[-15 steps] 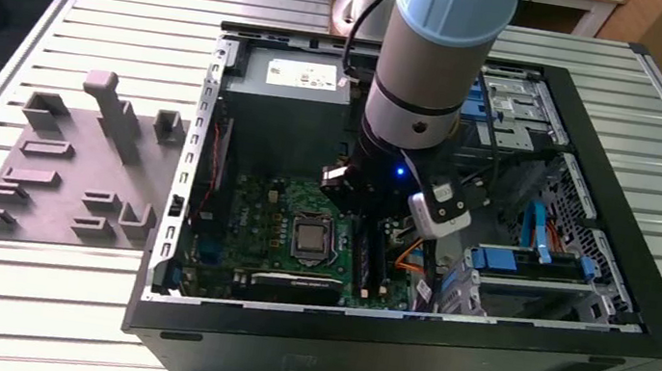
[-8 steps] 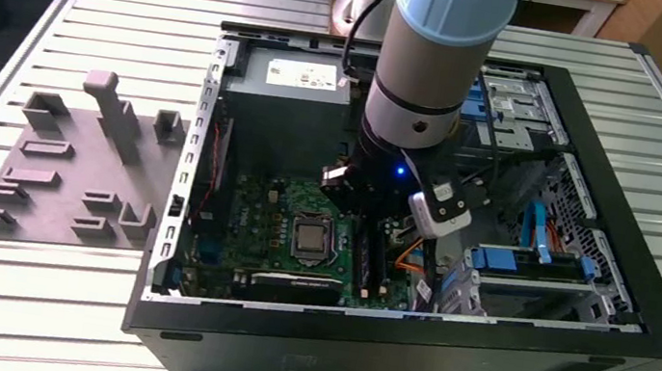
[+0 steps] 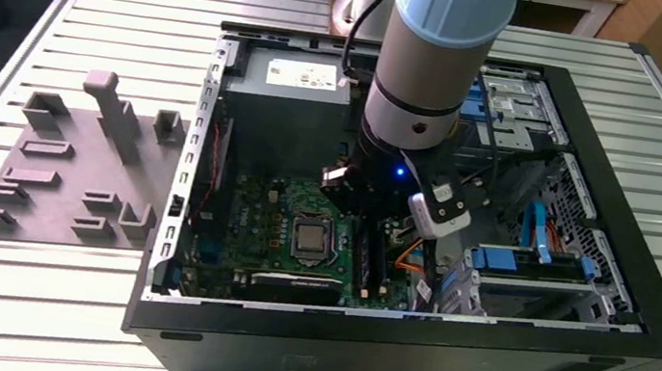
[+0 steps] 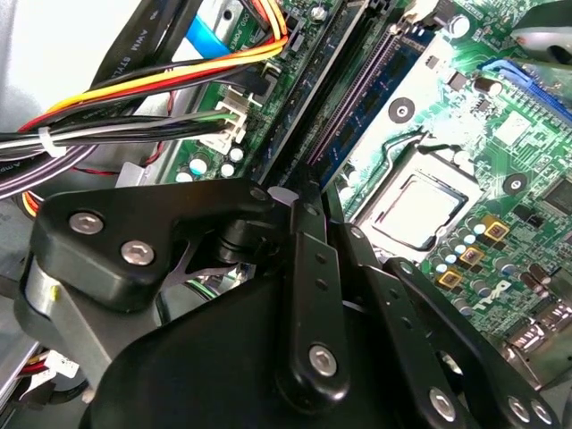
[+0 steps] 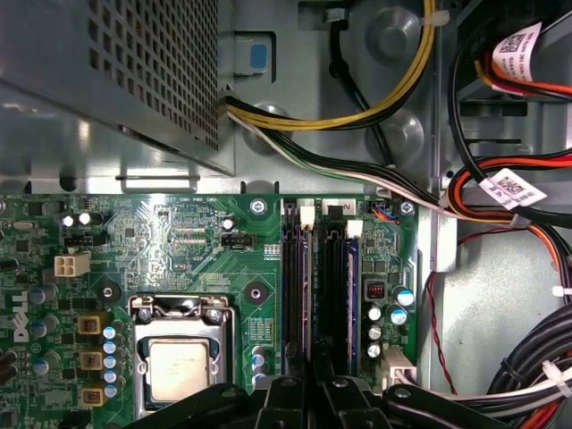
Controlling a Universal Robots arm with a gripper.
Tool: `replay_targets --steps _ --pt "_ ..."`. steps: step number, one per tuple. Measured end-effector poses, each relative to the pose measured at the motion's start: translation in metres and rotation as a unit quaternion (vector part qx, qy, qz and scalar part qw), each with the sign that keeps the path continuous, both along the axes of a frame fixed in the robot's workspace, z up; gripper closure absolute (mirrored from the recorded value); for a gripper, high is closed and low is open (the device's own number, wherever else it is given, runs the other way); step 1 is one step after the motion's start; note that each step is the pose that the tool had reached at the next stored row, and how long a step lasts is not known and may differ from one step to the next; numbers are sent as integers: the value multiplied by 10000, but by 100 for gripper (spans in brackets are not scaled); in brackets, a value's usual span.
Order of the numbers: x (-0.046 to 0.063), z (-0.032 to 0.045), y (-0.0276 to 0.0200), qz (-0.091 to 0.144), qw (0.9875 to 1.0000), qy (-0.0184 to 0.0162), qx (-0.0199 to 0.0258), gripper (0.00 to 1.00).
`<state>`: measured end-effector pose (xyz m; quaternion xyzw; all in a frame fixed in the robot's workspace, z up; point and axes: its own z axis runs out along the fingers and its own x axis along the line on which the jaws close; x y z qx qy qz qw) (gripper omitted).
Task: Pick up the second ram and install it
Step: 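Insert the second ram into the second slot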
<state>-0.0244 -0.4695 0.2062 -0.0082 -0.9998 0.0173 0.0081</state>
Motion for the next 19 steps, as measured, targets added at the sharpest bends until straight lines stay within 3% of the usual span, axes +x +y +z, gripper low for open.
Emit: replay_targets --steps 10,11,18,19 --pt "0 -1 6 21 10000 0 -26 86" --pt "0 -45 6 23 10000 1 -26 86" --pt "-1 29 6 22 10000 -1 -9 85" --pt "0 29 7 23 10000 0 -9 79"
